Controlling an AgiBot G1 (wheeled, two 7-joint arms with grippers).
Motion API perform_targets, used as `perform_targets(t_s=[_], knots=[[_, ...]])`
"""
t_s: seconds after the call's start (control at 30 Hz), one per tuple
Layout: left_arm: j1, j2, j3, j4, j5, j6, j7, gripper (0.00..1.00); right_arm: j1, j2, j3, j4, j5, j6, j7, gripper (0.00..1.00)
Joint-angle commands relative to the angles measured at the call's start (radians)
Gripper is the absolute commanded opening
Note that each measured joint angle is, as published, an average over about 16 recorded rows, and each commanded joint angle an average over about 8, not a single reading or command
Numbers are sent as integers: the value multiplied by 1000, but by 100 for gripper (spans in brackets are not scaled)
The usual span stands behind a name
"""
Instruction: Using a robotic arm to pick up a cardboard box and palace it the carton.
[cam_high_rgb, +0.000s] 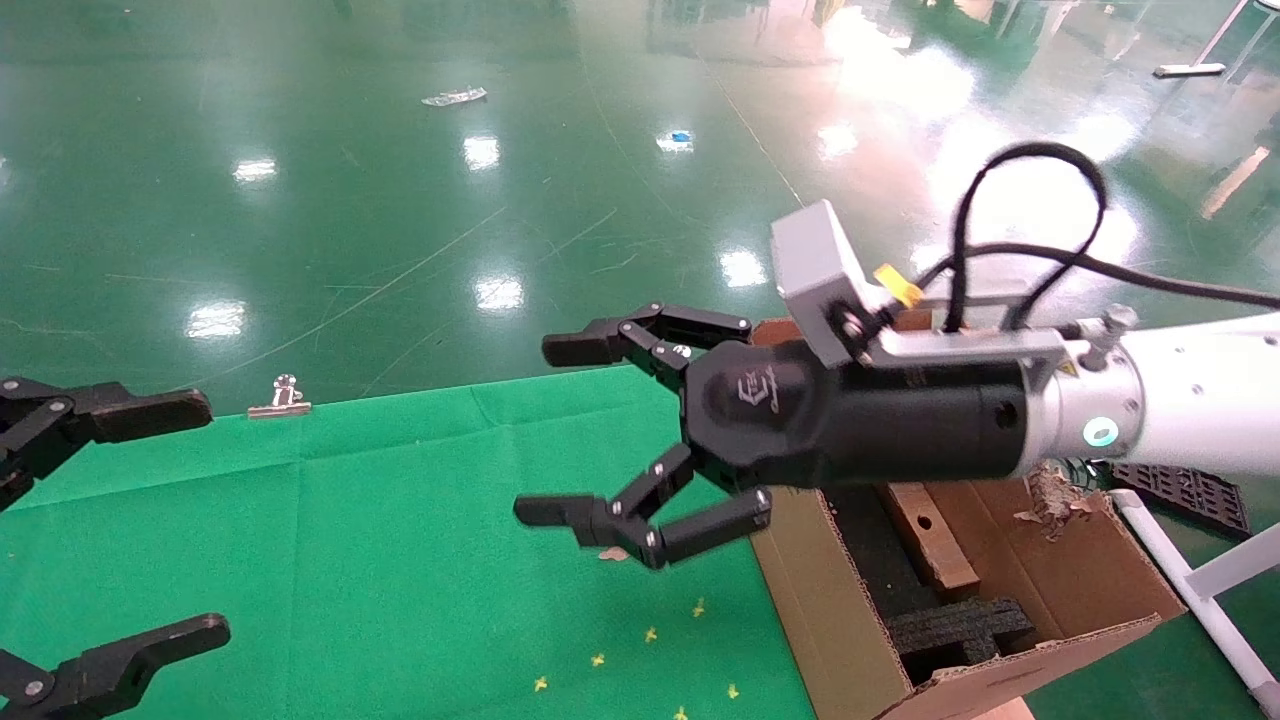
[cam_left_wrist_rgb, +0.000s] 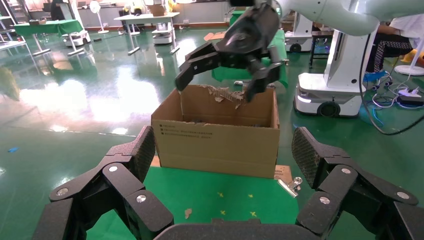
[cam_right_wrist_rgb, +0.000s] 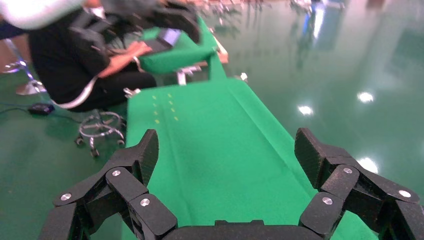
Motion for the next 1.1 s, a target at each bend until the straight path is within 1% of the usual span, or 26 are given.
perform_targets(t_s=[0.03,0.23,0.4,1.1], knots=[[0,0,0,0,0,0,0,100,-39,-5,43,15,17,-18,-22,100],[0,0,0,0,0,0,0,100,-132,-18,148,51,58,-61,-71,100],[0,0,0,0,0,-1,0,100,-166,-22,186,63,74,-76,-85,100],[0,0,0,0,0,-1,0,100,-136,-19,152,53,61,-63,-74,100]])
